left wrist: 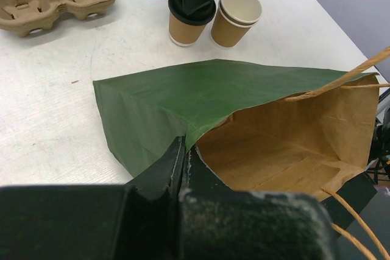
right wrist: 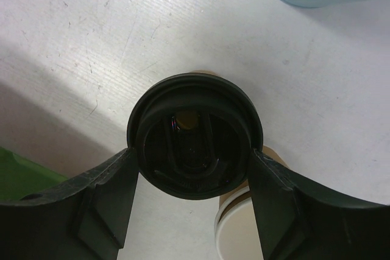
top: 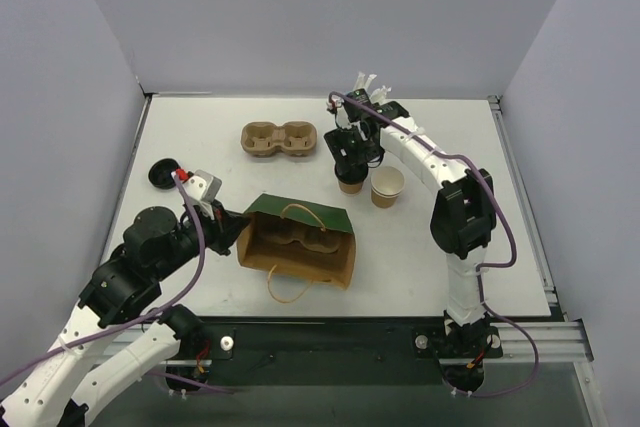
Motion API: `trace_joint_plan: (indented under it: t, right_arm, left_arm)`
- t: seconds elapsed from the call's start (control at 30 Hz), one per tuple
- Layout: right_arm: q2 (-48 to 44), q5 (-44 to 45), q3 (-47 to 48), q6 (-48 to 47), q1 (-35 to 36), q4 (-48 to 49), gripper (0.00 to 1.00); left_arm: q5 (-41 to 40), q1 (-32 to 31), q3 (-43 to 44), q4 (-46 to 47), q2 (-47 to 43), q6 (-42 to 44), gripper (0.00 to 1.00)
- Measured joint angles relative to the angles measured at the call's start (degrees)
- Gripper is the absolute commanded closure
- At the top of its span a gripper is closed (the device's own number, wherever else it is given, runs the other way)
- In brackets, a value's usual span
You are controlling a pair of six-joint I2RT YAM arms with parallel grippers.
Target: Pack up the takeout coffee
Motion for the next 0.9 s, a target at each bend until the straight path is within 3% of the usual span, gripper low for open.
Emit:
trace_joint_plan:
  t: [0.23, 0.43, 0.7, 0.9]
  right_arm:
    - [-0.63, 1.51, 4.42, 0.13, -0.13, 0.11, 0.59]
    - [-6.34, 2.03, 7.67, 1.44, -1.07, -2.01, 0.59]
    - [-25.79, -2.16, 12.33, 4.87, -0.68, -3.78, 0.6]
    - [-38.21, -6.03, 13.31, 4.68, 8.26, -4.07, 0.6]
  left_arm:
    - [-2.25, 0.0, 0.0, 0.02, 0.92, -2.1, 1.0]
    - [-5.99, 0.0, 0.04, 0.13, 3.02, -3.98, 1.0]
    - [-7.67, 0.0, 0.35, 2.19, 7.56, -6.67, 1.0]
    - [-8.55, 0.0, 1.29, 2.25, 9.53, -8.04, 1.0]
